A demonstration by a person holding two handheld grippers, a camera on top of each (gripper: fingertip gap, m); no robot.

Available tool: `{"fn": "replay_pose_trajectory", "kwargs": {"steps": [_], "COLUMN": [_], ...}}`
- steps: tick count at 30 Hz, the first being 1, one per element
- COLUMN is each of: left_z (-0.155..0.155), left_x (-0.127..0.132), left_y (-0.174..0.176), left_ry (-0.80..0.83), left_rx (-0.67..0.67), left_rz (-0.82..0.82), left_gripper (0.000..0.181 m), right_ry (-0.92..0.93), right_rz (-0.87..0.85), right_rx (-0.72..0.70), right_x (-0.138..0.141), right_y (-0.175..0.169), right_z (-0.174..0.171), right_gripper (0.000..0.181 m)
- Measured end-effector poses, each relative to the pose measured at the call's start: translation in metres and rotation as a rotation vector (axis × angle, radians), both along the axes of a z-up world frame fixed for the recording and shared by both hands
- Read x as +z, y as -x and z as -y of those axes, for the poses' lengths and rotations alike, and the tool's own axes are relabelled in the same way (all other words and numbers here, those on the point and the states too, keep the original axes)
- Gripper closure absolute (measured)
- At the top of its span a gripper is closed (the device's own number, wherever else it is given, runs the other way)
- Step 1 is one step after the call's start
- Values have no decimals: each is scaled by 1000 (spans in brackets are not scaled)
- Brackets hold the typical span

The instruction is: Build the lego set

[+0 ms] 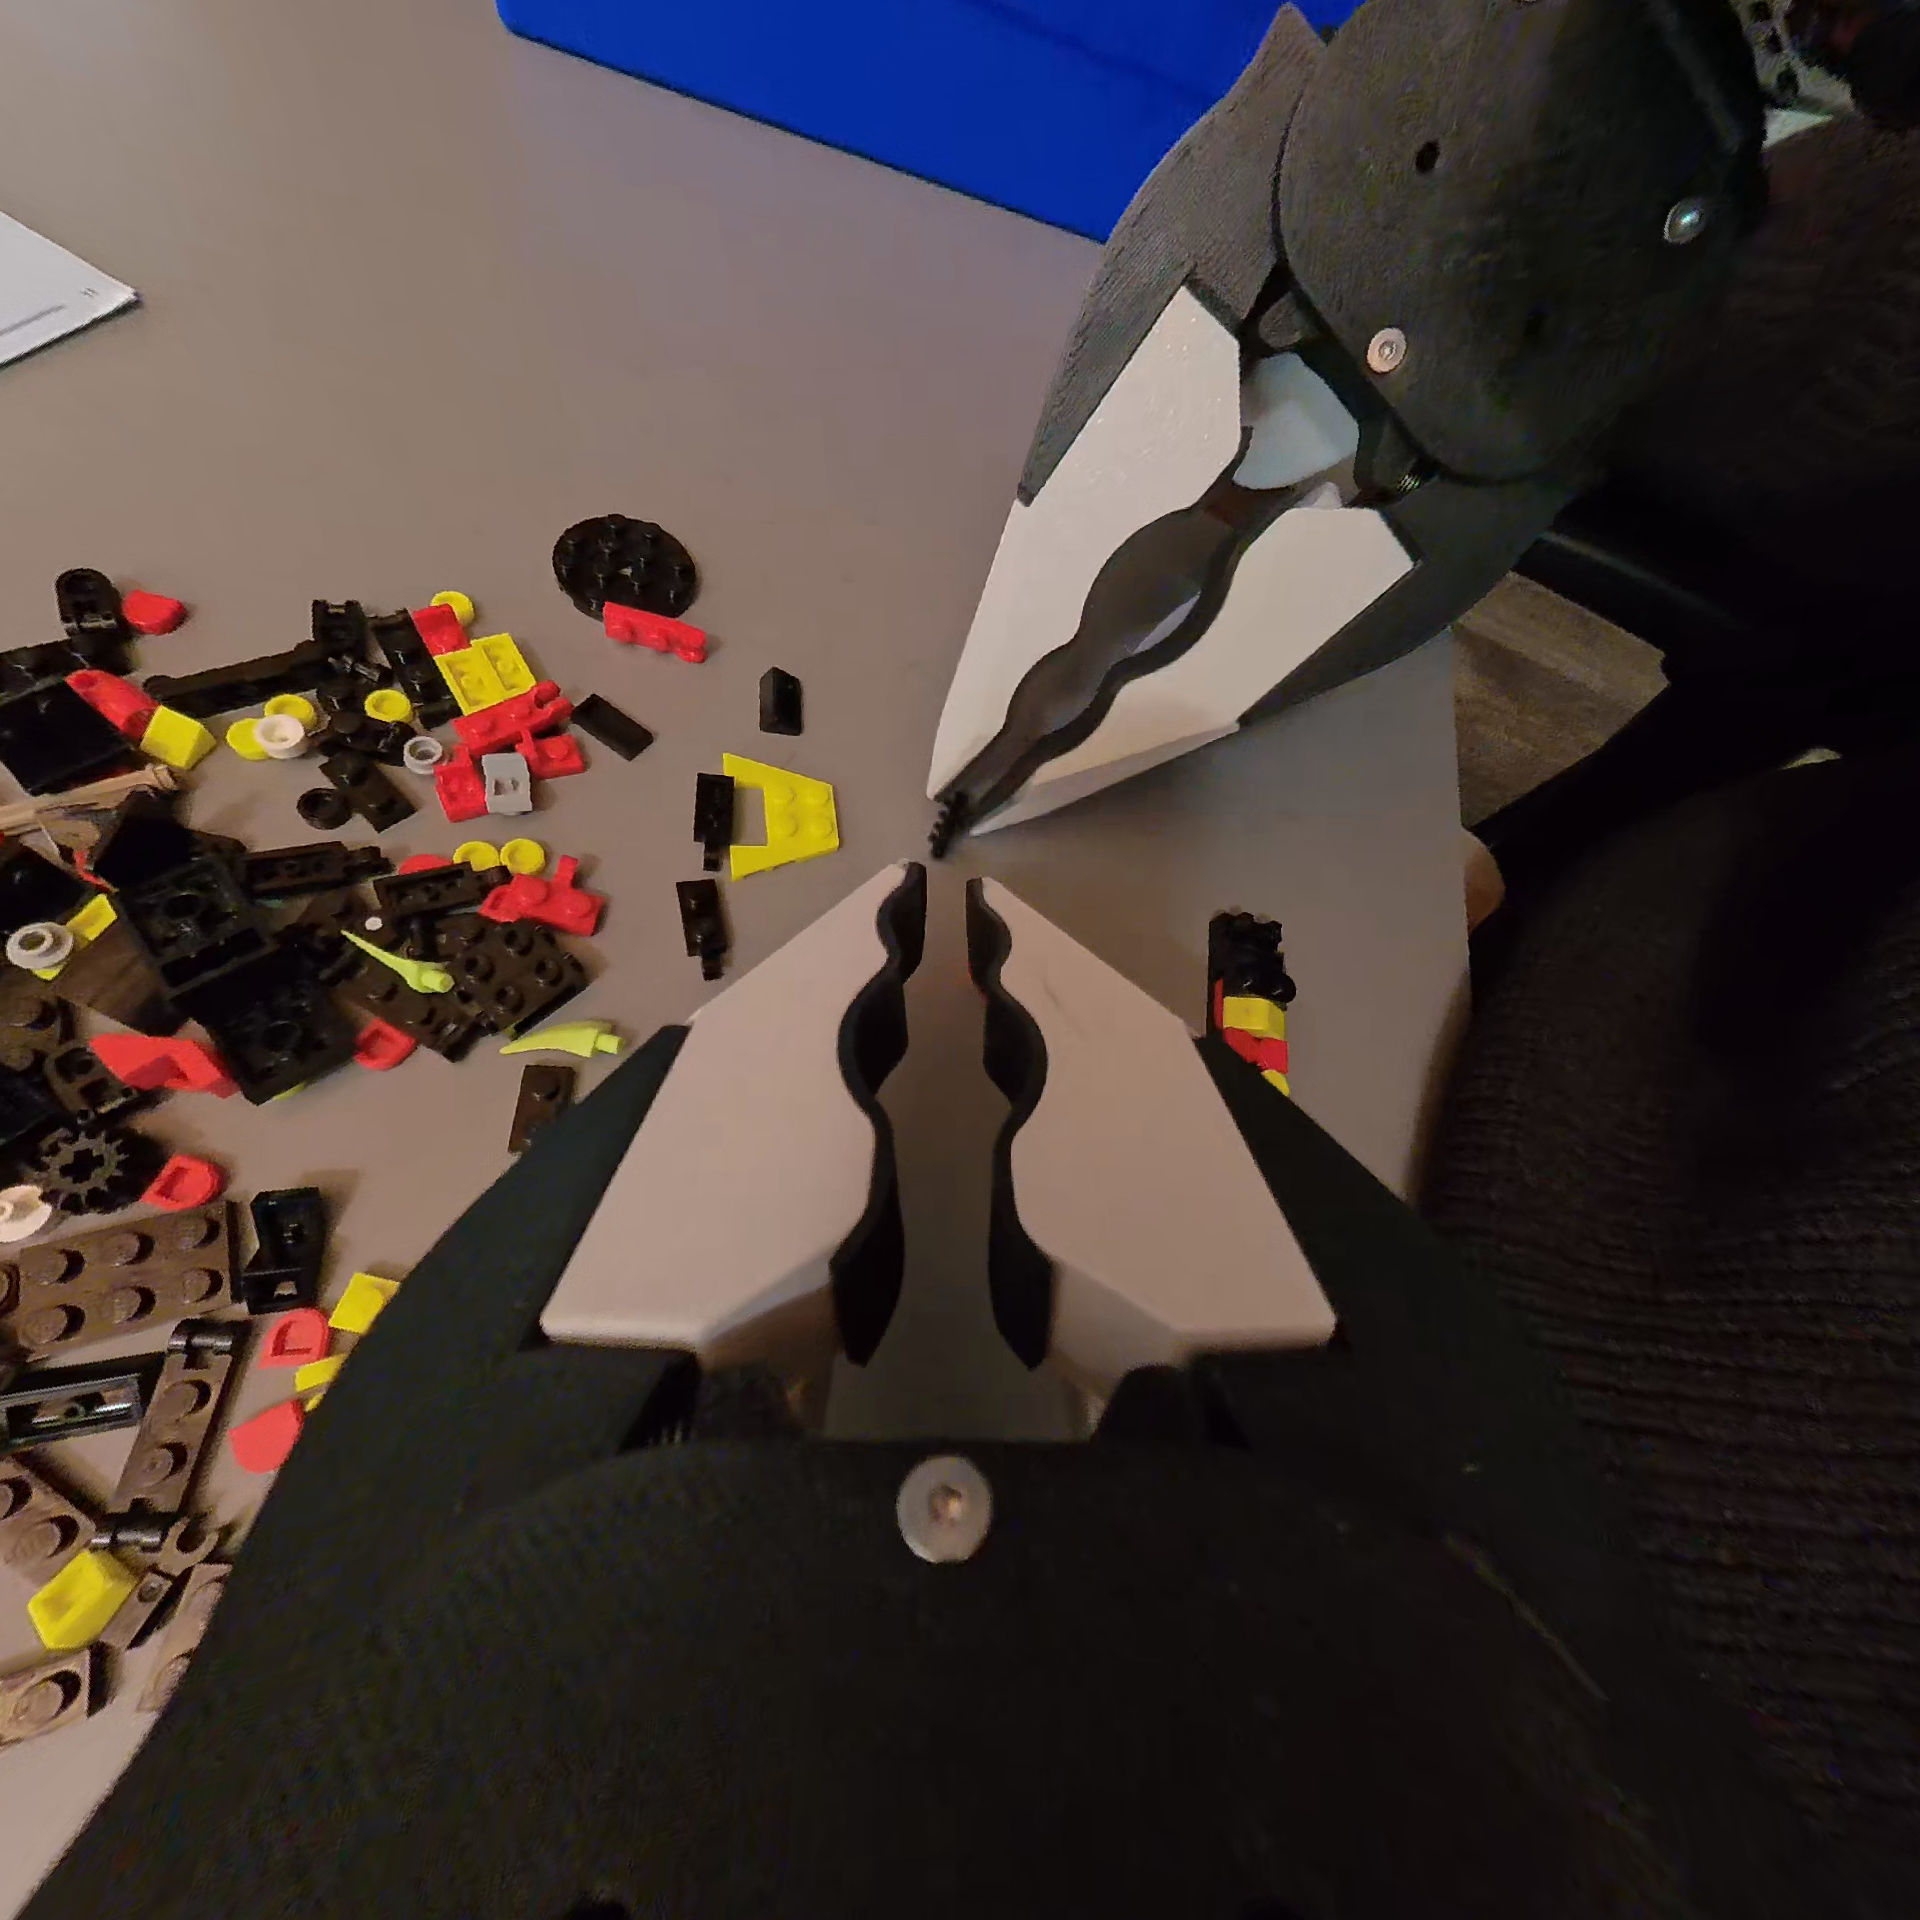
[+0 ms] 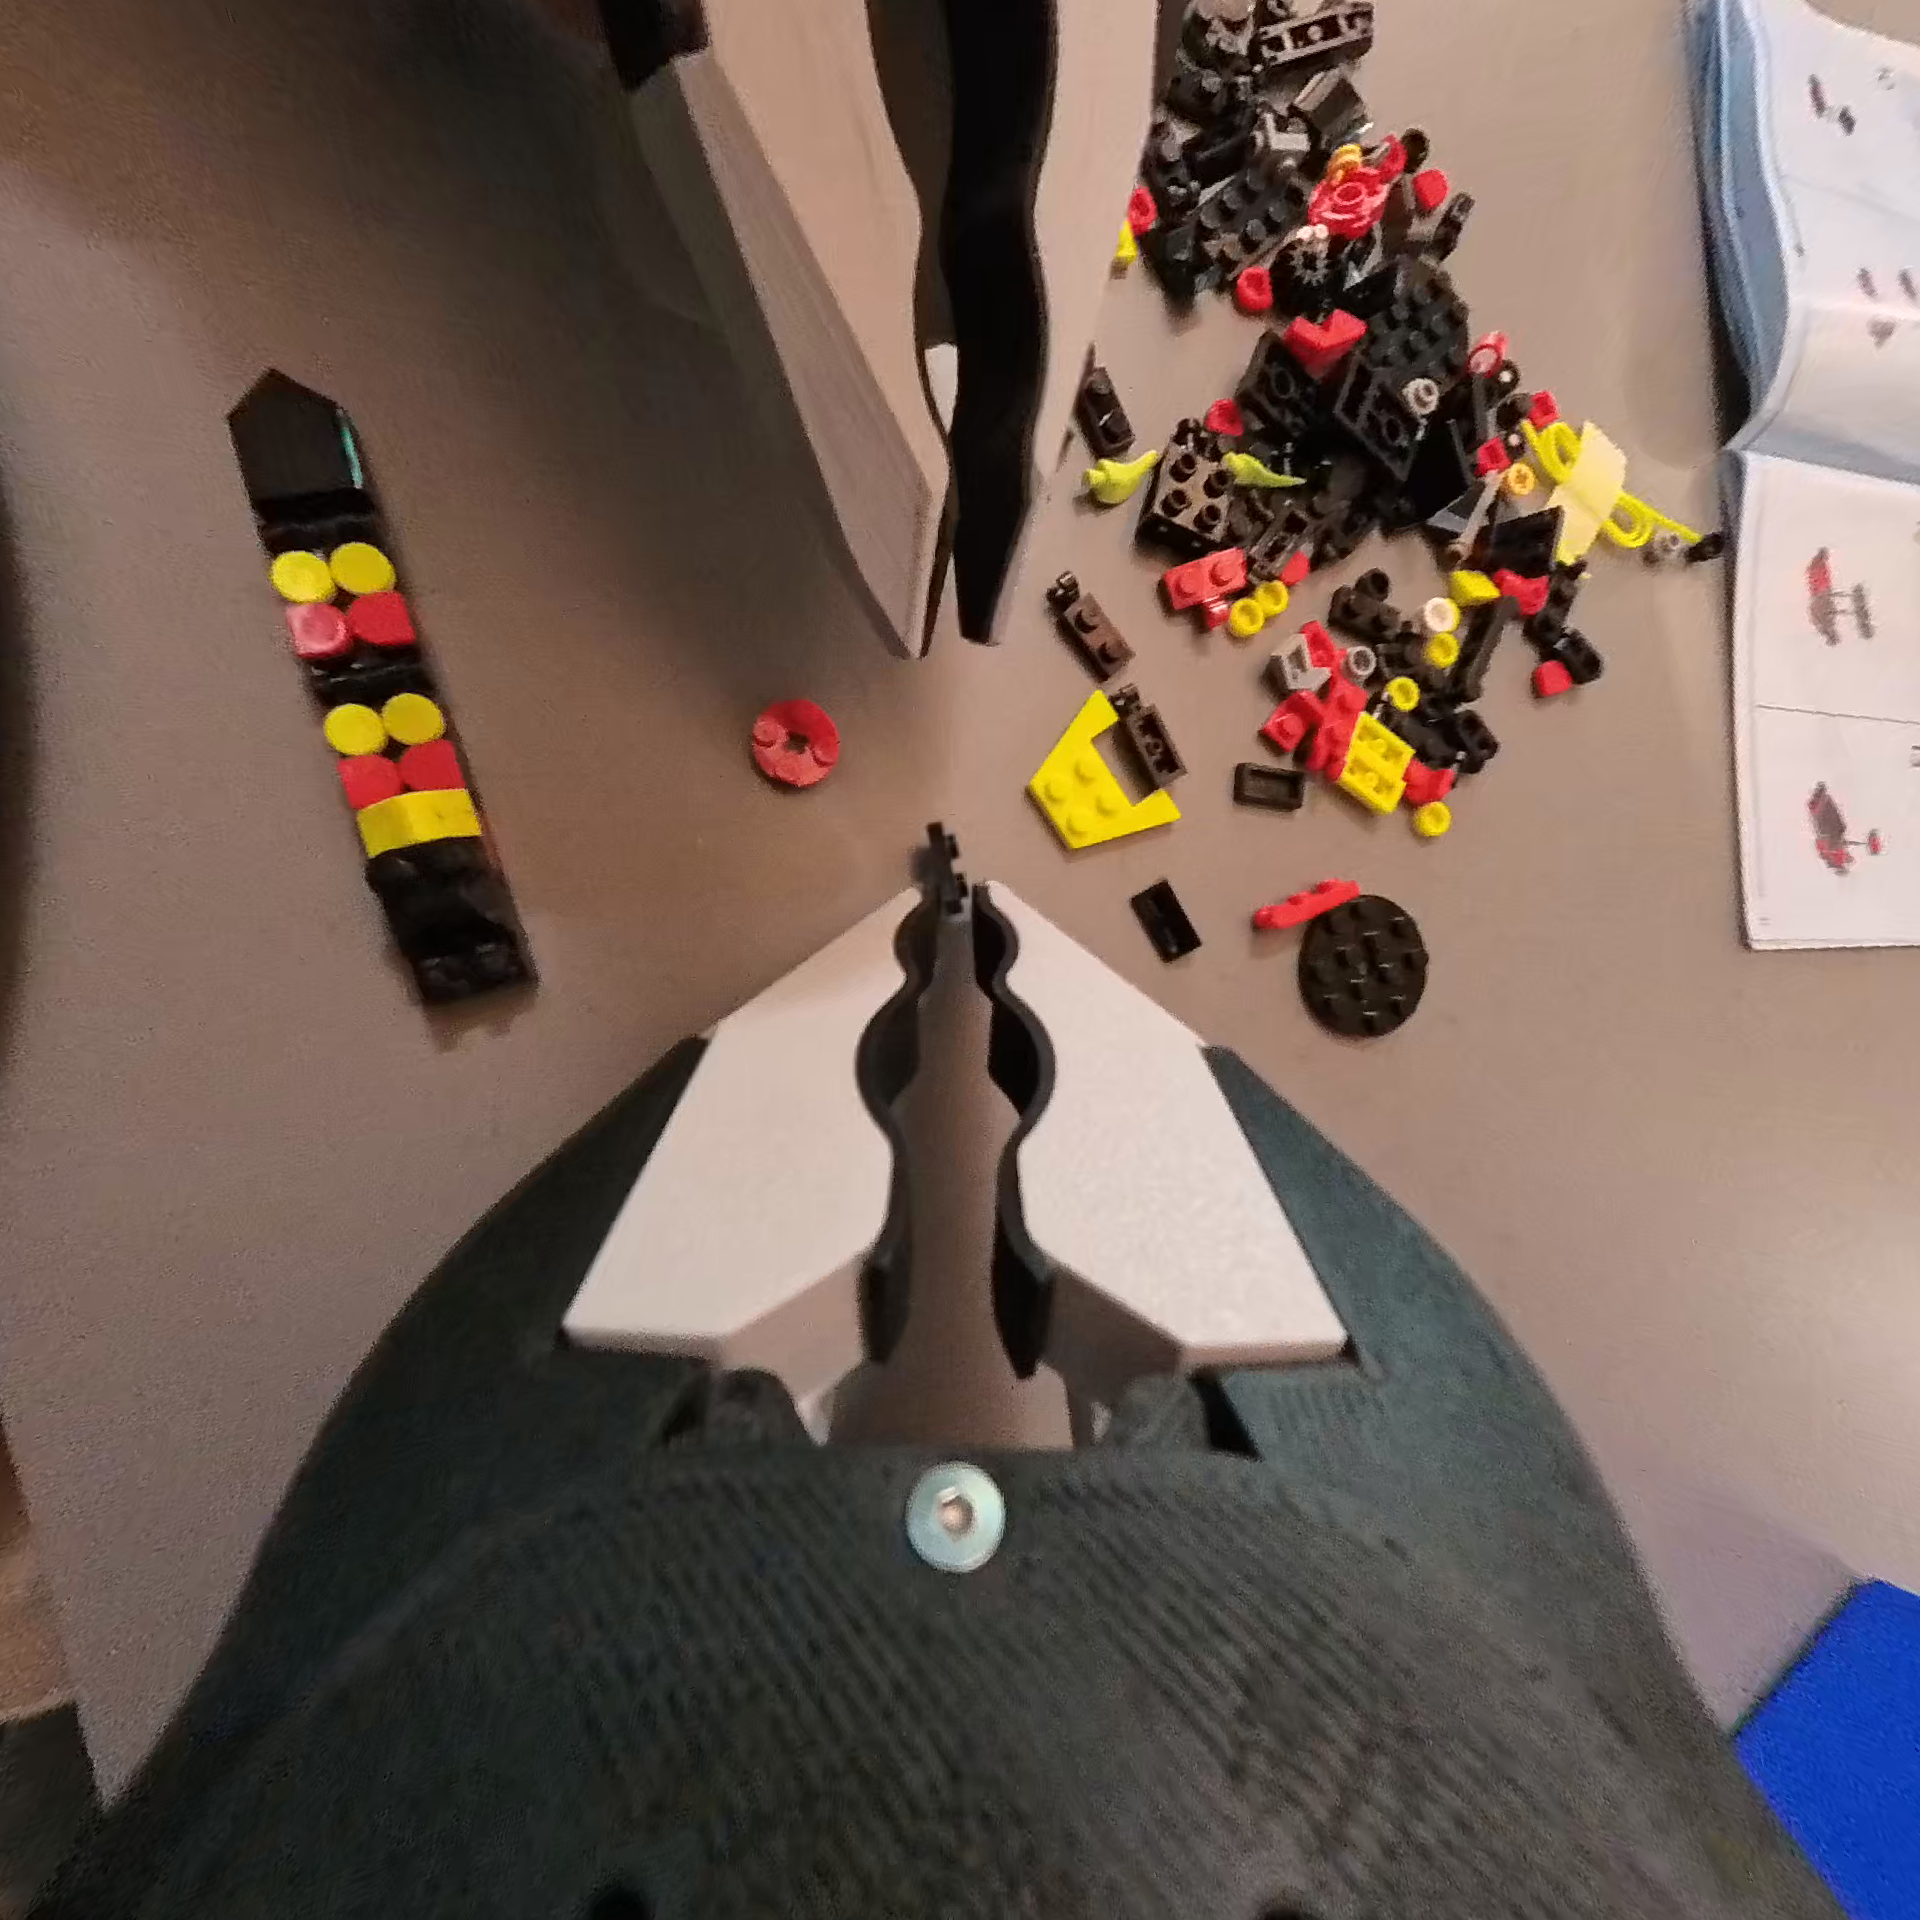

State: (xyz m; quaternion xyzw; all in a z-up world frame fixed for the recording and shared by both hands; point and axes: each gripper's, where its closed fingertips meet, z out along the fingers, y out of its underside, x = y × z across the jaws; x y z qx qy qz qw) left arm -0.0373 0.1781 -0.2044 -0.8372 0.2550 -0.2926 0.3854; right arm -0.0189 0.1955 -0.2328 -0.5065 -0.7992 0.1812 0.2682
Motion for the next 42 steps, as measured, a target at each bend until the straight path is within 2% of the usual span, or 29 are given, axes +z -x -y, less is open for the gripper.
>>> {"fn": "replay_pose_trajectory", "kwargs": {"steps": [4,12,27,33,39,42], "left_z": [0,1,1,1,2,2], "left_x": [-1,-3,-4,-5,-5,-5], "left_y": [0,1,0,0,-1,-2], "left_ry": [5,11,18,21,23,23], "left_rx": [-1,-1,2,0,-8,-12], "left_rz": [-1,-9,-15,-13,-9,-7], "left_gripper": [177,177,178,178,177,176], "right_ry": [74,153,176,158,149,189], "right_rz": [-4,-9,-35,-8,-13,-36], "right_rx": [11,-15,-8,-9,-15,-21], "right_x": [1,3,8,1,1,7], "right_y": [-1,-1,-1,-2,0,1], "right_z": [7,7,7,6,5,6], "right_gripper": [170,169,169,168,181,181]}}
